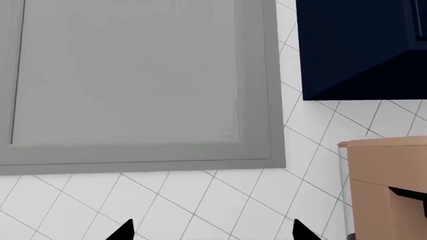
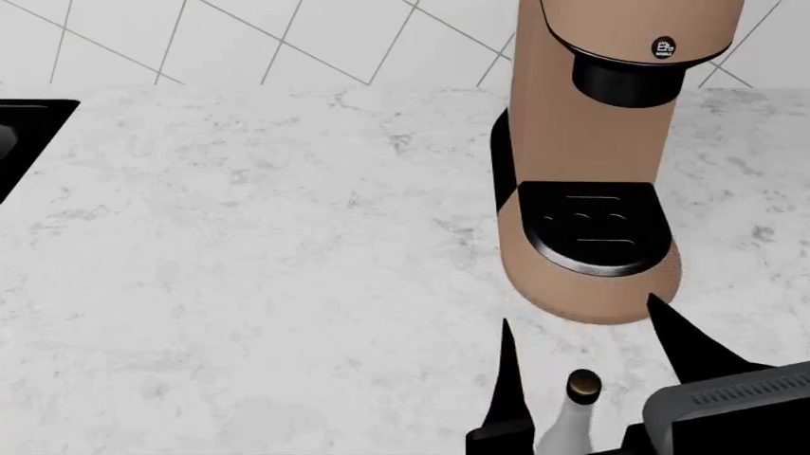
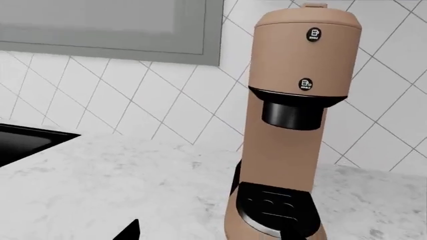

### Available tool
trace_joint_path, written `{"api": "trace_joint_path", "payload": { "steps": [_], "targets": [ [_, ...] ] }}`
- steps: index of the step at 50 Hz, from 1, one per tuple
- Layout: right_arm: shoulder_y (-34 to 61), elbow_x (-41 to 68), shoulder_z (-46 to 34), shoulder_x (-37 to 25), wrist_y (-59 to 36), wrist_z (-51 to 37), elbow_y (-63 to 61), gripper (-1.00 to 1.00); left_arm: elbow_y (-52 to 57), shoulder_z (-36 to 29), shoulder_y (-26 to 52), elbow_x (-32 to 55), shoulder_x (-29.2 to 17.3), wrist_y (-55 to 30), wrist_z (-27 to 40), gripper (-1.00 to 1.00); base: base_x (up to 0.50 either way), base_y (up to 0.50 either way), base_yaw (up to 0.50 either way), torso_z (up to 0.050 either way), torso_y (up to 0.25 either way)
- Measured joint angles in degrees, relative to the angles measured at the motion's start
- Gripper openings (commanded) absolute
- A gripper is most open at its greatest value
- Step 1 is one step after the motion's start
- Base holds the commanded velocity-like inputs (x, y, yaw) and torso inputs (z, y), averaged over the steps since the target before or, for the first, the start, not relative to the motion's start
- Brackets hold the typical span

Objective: Place the eggs and milk next to the bowl.

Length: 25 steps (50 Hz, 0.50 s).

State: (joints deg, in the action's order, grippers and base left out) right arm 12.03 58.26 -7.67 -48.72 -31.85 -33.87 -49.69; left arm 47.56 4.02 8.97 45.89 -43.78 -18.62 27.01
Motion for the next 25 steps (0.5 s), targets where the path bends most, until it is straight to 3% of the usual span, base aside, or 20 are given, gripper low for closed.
{"api": "trace_joint_path", "payload": {
  "steps": [25],
  "targets": [
    [-8.2,-4.4,0.5,0.9,5.2,2.2,0.5,1.0,-0.8,-1.4,0.1,-1.2,0.5,0.5,-0.6,1.0,0.0,0.0,0.0,0.0,0.0]
  ]
}}
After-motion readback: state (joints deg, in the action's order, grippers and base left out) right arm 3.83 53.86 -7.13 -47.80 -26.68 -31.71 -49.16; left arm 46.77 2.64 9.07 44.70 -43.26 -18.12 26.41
